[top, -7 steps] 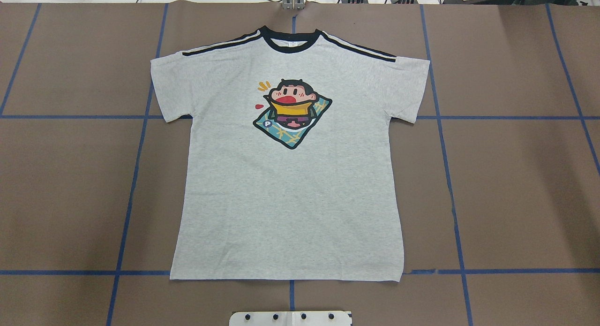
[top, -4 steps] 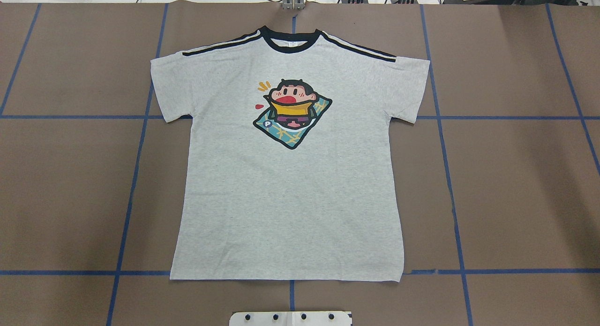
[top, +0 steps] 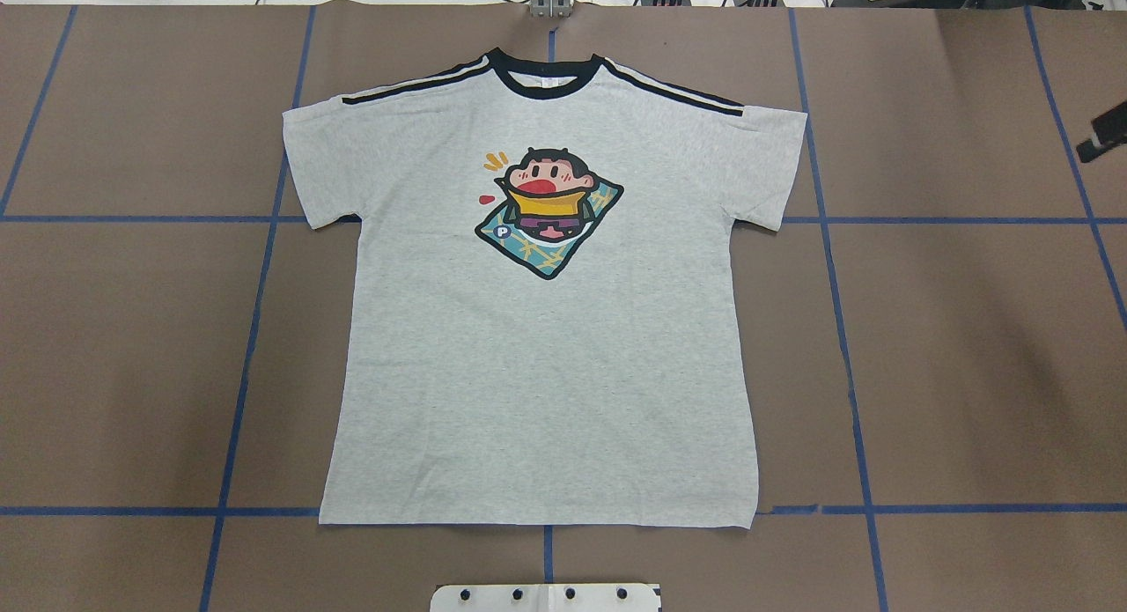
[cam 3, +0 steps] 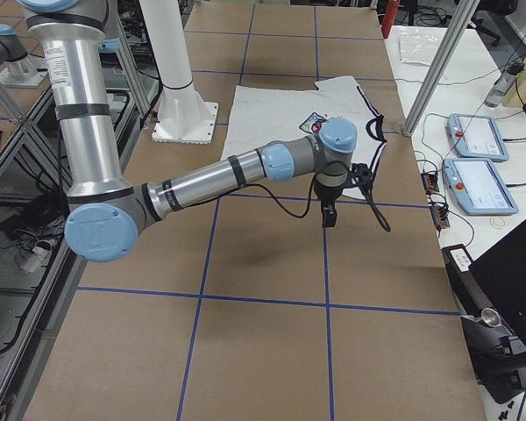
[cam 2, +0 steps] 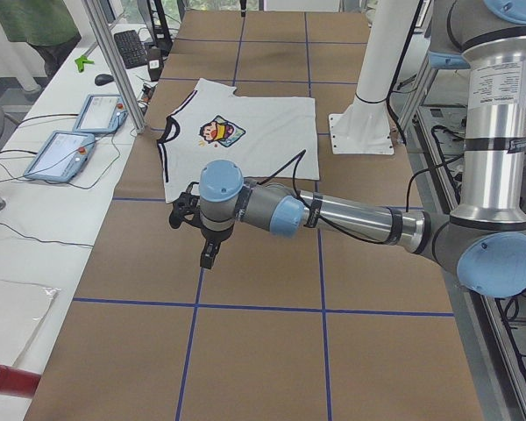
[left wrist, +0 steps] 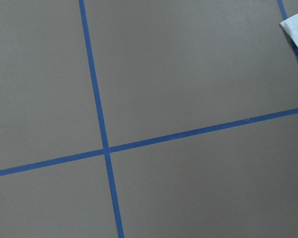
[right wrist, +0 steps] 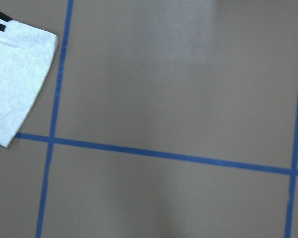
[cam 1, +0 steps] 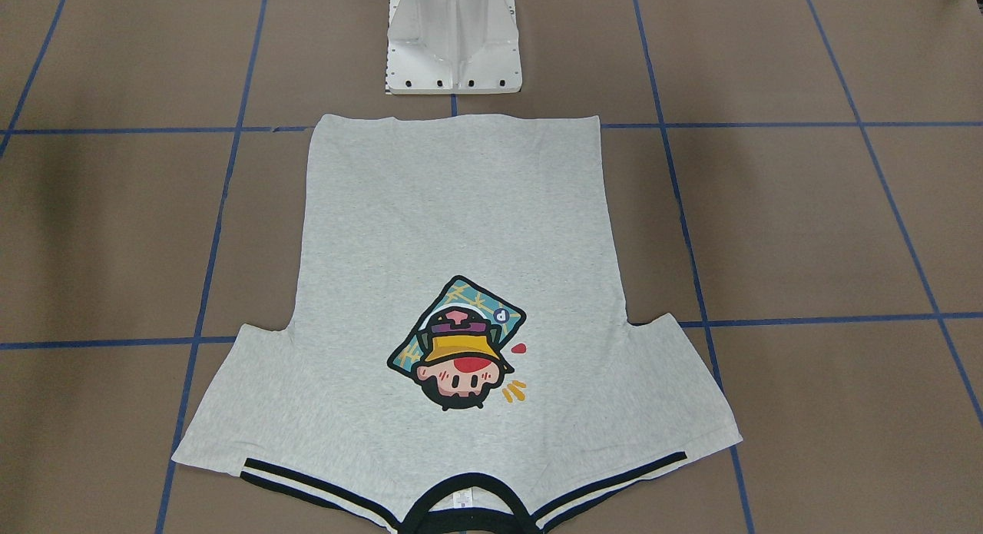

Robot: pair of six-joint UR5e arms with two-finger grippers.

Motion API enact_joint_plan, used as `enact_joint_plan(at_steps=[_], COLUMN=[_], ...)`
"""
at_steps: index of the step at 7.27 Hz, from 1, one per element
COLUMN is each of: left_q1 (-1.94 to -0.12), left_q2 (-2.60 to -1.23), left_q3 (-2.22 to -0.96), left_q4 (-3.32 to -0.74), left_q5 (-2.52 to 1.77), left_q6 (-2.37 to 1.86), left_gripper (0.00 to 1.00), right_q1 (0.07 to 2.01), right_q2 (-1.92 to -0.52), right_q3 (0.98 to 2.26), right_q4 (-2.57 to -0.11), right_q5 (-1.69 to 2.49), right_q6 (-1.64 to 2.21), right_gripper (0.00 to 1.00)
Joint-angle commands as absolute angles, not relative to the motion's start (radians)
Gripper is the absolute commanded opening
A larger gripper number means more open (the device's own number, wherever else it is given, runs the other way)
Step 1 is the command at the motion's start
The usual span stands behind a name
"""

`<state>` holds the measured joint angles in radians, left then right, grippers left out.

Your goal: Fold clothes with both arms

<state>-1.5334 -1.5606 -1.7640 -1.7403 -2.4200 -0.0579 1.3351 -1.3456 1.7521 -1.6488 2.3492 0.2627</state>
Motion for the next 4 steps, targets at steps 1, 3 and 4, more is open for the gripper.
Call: enact_joint_plan(at_steps=[1,3,4], left_q1=[-1.532,-1.531,-1.531], left_q2=[-1.679,-1.686,-1.686], left_q3=[-1.679,-1.667,-1.667], left_q4=[-1.755,-1.814,-1.818], left_q5=[-2.425,-2.424,-2.424], left_q6=[-0.058,-0.057,-0.055], left_gripper=[1.0,1.0,1.0], right_q1=[1.249,1.151,1.113], right_q2=[-1.171,-1.09,-1.013], right_q3=[1.538,1.198,1.08], right_q4=[-1.48,-0.944,-0.872], right_q5=[2.344,2.229,2.22], right_q6=[0.278,0.526,0.585], right_gripper=[1.0,0.96,0.95])
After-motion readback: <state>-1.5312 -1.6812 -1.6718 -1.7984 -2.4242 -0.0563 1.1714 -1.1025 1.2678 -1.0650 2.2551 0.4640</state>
